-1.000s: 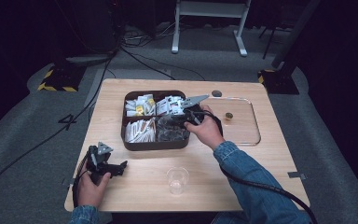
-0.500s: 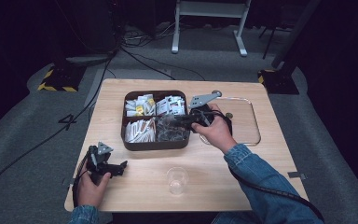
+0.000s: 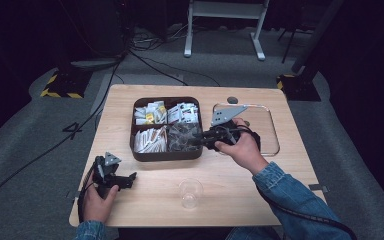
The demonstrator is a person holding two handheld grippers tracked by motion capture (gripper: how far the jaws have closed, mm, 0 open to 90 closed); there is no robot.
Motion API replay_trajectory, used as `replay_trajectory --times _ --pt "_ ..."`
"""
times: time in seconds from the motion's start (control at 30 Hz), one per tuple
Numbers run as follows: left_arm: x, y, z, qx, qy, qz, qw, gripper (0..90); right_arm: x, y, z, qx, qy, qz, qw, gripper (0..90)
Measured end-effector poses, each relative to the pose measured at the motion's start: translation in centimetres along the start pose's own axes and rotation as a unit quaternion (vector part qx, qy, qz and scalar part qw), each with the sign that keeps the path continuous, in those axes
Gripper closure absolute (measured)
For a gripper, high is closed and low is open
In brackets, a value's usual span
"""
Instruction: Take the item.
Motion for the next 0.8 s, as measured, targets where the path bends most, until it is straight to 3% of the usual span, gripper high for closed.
replay_trajectory --times 0.33,0.6,0.8 --pt "0.0 0.0 0.0 0.000 0.000 0.000 1.0000 0.2 2.2 -2.3 0.8 -0.007 -0.002 -0.018 0.9998 82.0" --pt "0.0 0.0 0.0 0.000 -0.003 0.001 1.0000 0.2 3.9 -3.1 1.9 -0.009 -0.006 -0.027 0.9996 82.0" --pt "0.0 0.0 0.0 0.000 -0.003 0.001 1.0000 0.2 4.9 -3.3 3.2 -0.023 0.004 -0.034 0.9992 82.0"
Point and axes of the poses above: each handheld gripper's, and its own axes: y roughly forward along the jaws, z roughly out of its underside, x roughly to its left, the point moved 3 cm from there along y, roughly forward along the jaws, and after that the axes turned 7 degrees about z, right-handed, at the moved point
